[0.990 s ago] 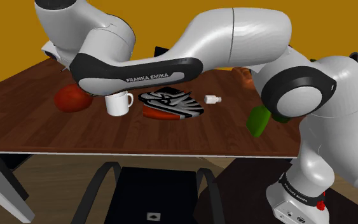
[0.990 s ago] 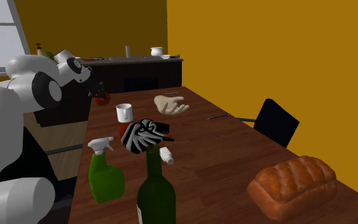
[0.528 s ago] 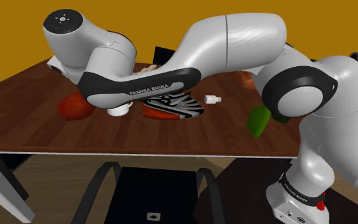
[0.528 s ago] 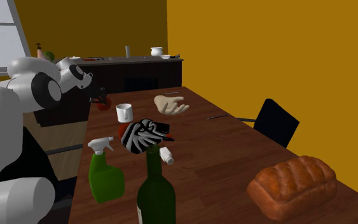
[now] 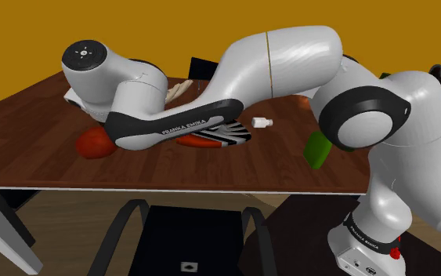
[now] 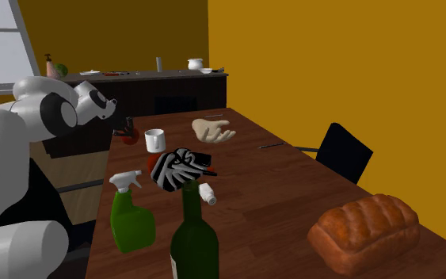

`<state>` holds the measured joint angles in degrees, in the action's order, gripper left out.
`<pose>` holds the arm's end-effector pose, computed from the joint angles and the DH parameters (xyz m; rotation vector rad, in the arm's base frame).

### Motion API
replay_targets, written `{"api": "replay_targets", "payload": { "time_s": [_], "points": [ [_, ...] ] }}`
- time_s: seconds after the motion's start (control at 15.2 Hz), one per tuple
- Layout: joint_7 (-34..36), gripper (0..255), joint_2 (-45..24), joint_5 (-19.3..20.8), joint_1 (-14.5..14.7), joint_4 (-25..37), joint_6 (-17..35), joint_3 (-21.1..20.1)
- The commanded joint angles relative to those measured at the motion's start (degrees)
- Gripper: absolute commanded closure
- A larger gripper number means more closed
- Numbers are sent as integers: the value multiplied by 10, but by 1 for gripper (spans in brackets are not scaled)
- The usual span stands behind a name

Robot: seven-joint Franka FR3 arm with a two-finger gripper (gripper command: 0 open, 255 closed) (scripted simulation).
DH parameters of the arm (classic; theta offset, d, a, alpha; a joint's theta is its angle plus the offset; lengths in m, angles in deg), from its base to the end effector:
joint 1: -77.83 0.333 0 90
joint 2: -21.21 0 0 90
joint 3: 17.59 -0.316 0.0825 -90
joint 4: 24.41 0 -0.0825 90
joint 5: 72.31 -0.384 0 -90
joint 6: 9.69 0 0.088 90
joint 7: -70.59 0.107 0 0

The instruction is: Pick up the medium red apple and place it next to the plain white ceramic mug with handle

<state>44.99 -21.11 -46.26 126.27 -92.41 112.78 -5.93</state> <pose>0.6013 0.4845 0.3833 2.0222 1.6406 0.3625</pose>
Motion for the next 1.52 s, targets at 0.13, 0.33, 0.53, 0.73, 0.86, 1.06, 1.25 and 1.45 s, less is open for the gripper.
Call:
{"api": "replay_targets", "payload": {
  "time_s": [0.13,0.33,0.53,0.73,0.86,1.06,1.25,1.45],
  "points": [
    [12,255,-9,4,0,-14,22,2],
    [12,255,-9,4,0,-14,22,2],
    [12,255,-9,4,0,-14,22,2],
    [12,0,-8,5,1,-16,22,2],
    [12,0,-9,4,0,-15,22,2],
    [13,0,4,5,6,-19,12,1],
    [14,0,36,7,22,-28,-17,0],
    [14,0,36,7,22,-28,-17,0]
  ]
}}
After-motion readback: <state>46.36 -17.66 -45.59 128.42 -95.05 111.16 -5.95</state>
